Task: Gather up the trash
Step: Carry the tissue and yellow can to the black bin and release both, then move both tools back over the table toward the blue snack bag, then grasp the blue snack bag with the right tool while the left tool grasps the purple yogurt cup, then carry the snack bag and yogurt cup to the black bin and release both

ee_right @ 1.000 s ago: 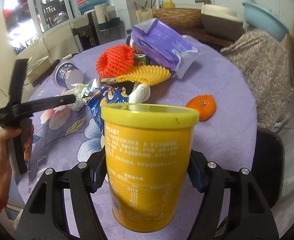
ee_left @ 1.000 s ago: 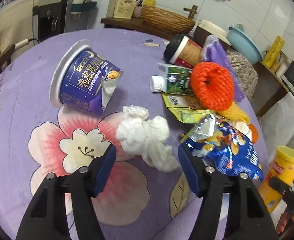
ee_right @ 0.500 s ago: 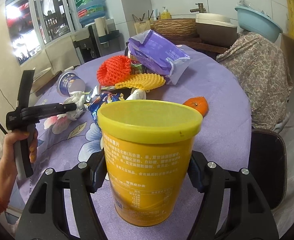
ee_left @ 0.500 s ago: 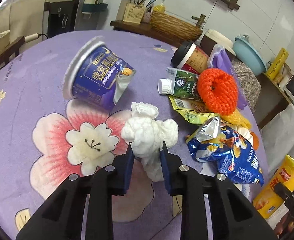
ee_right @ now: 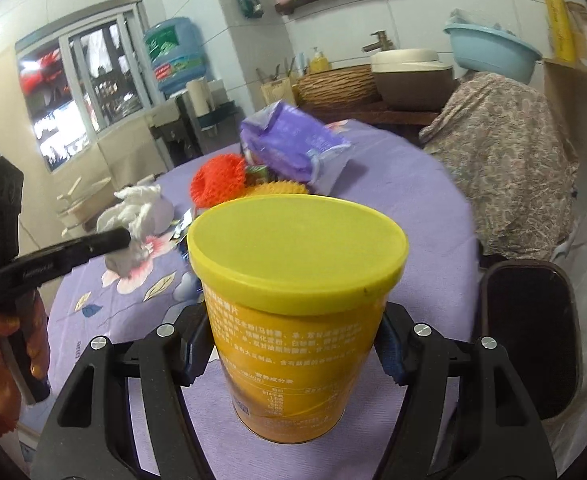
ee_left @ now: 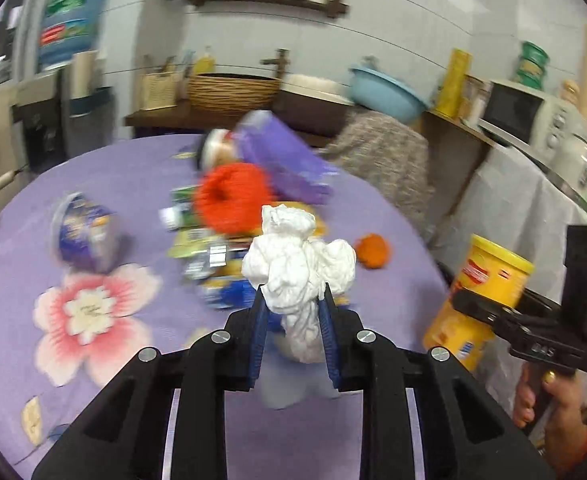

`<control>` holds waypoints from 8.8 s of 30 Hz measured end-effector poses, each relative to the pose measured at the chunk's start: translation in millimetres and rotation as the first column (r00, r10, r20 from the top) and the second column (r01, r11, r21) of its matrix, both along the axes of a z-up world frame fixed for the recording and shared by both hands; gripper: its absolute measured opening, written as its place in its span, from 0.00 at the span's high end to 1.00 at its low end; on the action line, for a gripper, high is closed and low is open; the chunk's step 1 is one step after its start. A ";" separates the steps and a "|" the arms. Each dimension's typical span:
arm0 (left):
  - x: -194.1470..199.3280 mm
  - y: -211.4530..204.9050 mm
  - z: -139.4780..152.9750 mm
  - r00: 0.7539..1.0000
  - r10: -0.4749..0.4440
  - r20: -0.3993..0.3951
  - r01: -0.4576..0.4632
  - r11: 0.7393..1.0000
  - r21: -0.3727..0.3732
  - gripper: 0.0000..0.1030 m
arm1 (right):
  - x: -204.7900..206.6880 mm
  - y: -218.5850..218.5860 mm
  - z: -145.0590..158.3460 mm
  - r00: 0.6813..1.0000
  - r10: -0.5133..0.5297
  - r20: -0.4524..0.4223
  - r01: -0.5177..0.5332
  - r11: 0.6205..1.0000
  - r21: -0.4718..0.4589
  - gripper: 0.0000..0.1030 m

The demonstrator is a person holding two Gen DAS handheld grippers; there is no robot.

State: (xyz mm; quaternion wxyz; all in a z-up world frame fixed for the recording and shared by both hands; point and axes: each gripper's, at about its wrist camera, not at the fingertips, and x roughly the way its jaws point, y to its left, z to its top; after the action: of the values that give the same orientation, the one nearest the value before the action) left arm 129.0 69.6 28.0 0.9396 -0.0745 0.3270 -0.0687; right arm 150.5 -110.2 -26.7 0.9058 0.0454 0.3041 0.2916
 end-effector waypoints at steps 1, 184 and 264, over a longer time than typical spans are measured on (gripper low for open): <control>7.6 -15.9 0.5 0.999 -0.047 -0.011 0.047 0.999 -0.007 0.76 | 0.6 -8.3 2.6 1.000 -0.020 0.007 0.020 1.000 0.003 0.35; 62.5 221.8 -46.0 0.997 0.045 -0.061 -0.054 0.987 -0.150 0.63 | 12.6 137.6 1.9 0.912 0.407 -0.050 -0.407 0.884 -0.230 0.87; 177.5 -328.2 -130.1 0.803 -0.513 -0.301 0.510 0.855 -0.098 0.91 | 87.2 -259.4 -193.8 0.768 -0.587 -0.257 0.539 0.809 -0.234 0.27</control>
State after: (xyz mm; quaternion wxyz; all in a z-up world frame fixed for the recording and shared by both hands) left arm 306.5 -258.5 -102.1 0.8208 0.0005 0.4809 -0.3084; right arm 237.7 -369.6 -220.5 0.8910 0.1142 0.4385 -0.0285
